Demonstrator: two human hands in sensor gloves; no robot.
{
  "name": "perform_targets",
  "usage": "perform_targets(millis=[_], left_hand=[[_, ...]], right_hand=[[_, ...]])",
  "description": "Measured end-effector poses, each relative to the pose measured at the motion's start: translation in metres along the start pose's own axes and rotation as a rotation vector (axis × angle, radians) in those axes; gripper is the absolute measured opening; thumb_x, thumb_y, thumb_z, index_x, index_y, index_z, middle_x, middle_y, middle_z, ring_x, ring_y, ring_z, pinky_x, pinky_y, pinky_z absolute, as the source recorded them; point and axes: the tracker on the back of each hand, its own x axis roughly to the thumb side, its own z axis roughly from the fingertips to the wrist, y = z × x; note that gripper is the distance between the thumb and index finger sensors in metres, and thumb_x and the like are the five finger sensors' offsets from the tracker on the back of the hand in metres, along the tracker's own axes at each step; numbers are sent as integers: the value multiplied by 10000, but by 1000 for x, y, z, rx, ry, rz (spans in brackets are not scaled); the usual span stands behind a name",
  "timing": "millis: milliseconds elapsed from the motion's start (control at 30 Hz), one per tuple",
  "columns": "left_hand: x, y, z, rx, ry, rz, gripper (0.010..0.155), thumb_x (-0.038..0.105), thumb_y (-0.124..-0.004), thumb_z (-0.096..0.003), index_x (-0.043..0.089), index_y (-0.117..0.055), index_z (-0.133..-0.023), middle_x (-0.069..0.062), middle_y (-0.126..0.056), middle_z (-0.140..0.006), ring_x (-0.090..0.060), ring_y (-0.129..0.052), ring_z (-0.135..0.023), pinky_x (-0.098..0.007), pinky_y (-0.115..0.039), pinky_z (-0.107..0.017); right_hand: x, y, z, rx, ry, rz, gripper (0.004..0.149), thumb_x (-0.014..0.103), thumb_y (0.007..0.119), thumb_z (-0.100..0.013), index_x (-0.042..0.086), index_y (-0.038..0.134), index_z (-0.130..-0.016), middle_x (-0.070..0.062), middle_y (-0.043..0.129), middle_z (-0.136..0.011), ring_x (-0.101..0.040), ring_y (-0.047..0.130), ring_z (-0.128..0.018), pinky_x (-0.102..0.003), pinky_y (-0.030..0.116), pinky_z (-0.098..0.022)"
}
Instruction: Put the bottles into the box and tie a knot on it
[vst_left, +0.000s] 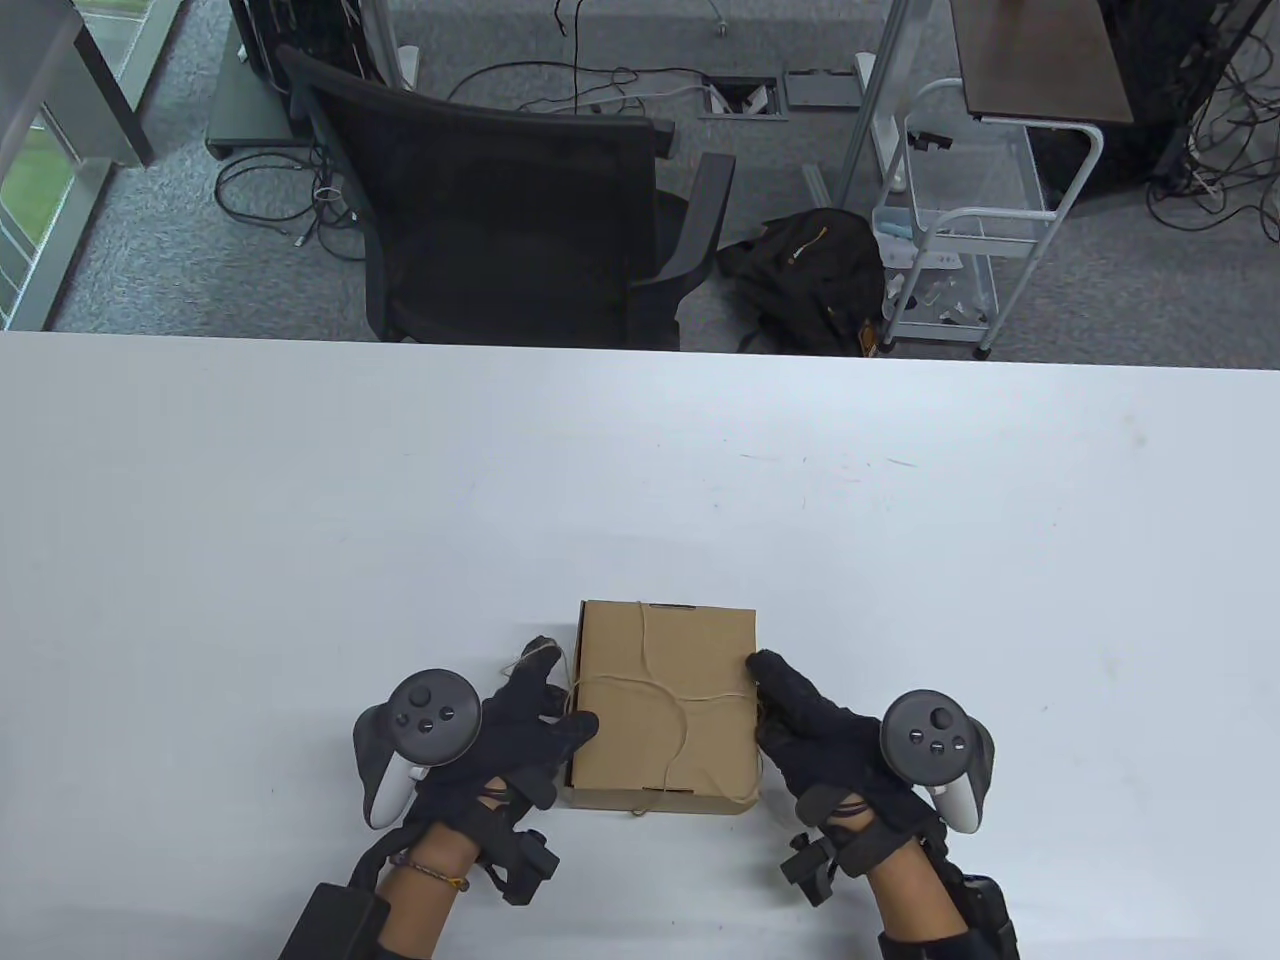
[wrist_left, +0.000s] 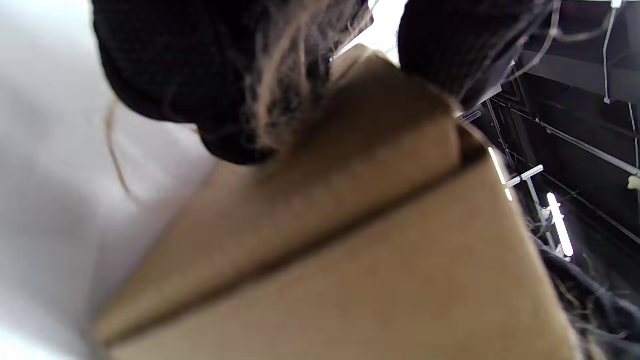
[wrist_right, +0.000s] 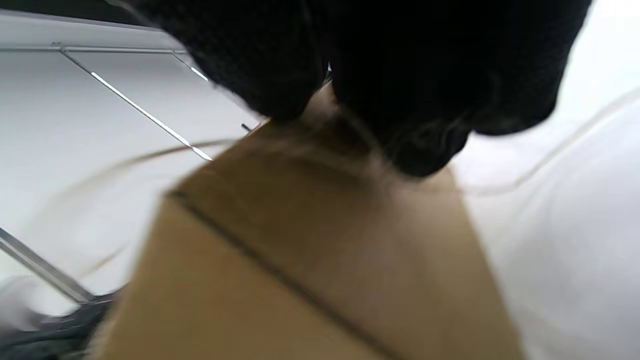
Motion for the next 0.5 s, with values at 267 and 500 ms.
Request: perform_targets(millis=[267,500], left_hand=[[8,5,7,92,-33,-51,755,384,-930,-466,100,-641,-1103,-107,-998,-794,-307,-1110,-545,-451,-935,-406],[6,-4,8,26,-27,-7,837,441,-898,-486,44,-550,-1135,-325,-818,-1034,-428,-1079,-652,-471,-944,-454]], right_hand=[[18,-6,8,-140,-40,213,383,189,788,-458,82,921,-801,-194,931,-633,-308,930,-463,-597,793,-457],[10,21,5,205,-43,-263,408,163,679,-487,93,805,-869,-394,348,-1043,-672,544,-855,-784,659,-505]])
